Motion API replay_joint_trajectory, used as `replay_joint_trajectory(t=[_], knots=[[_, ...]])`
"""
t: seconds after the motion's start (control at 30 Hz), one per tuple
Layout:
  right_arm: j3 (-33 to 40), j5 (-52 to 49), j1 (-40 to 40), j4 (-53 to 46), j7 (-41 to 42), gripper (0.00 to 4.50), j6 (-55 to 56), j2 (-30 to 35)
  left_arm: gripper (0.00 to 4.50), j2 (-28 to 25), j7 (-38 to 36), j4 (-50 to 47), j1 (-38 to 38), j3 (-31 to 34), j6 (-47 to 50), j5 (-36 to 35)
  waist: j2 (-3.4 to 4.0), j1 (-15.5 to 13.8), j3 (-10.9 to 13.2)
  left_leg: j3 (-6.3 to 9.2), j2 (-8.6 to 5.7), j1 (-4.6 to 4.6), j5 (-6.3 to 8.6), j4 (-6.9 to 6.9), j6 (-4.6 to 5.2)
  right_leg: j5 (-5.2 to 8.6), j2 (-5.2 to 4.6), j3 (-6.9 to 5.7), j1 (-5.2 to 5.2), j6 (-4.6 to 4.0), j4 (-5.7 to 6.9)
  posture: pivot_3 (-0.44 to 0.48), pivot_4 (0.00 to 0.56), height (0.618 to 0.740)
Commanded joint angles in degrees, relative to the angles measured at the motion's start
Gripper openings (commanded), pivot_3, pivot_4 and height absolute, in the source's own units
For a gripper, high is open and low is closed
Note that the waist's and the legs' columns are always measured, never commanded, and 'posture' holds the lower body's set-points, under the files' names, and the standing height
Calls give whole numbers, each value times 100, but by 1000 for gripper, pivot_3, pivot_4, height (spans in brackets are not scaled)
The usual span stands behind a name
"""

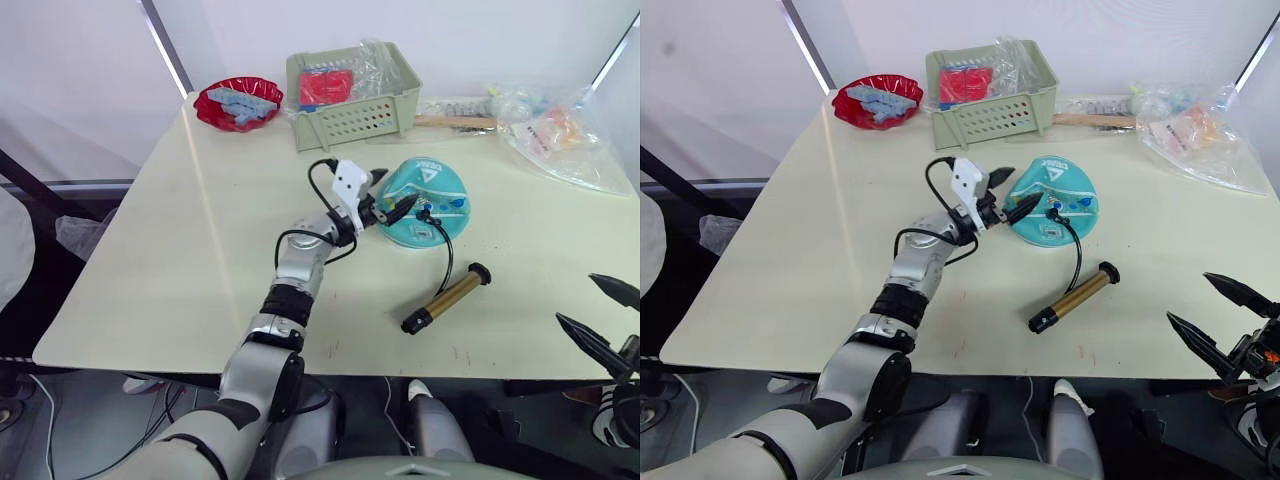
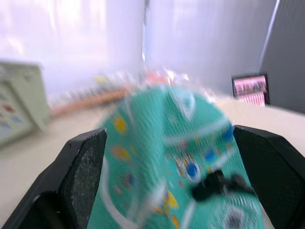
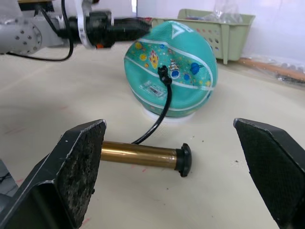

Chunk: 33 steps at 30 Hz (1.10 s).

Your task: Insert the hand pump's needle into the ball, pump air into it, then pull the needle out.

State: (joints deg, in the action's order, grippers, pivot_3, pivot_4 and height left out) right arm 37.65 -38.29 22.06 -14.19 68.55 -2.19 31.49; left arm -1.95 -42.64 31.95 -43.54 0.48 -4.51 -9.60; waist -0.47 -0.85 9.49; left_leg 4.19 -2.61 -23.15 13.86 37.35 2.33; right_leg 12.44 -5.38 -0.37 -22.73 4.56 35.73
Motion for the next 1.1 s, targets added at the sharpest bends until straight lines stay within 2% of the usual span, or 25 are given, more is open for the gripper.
replay_joint_trajectory(t=[0.03, 0.3, 0.5, 0.63, 0.8, 1.1], knots=[[-73, -78, -78, 121, 110, 4500, 261, 1, 4448, -224, -113, -1131, 311, 6, 424, -353, 1, 3, 1, 0, 0, 2, 0, 0, 0, 0, 0, 1, 1, 0, 0, 0, 150, 737], [-203, -41, -284, 637, 420, 4500, 538, 151, 4448, -1306, -558, -3003, 1461, 3, 1607, -856, 15, 12, 6, -5, 2, 15, 0, -1, 0, 0, 8, 18, 2, -3, 5, 0, 150, 737], [-236, -65, -317, 932, 654, 4500, 701, 250, 4448, -2508, -996, -4047, 2668, 386, 2166, -1272, 26, 15, 11, -8, 5, 18, 0, 0, 0, 11, 4, 23, 2, -23, 5, 0, 150, 737], [-250, 62, -286, 1122, 743, 4500, 917, 295, 4448, -3152, -1127, -4240, 3393, 895, 2154, -1393, 30, 8, 14, -9, 9, 21, 0, -4, 0, 16, 2, 23, 2, -32, 6, 0, 150, 737], [-232, 110, -281, 1465, 805, 4500, 1044, 347, 4448, -3661, -1466, -4379, 4317, 1426, 2016, -1598, 32, -5, 14, -13, 12, 23, 1, -4, -1, 18, -16, 22, 2, -35, 7, 0, 150, 737], [-144, 160, -598, 2226, 827, 4500, 1241, 566, 4448, -3934, -1931, -4178, 5410, 2005, 1552, -1698, 33, 5, 15, -18, 15, 24, 5, -7, -6, 23, -46, 17, 1, -42, 6, 0, 150, 737]])
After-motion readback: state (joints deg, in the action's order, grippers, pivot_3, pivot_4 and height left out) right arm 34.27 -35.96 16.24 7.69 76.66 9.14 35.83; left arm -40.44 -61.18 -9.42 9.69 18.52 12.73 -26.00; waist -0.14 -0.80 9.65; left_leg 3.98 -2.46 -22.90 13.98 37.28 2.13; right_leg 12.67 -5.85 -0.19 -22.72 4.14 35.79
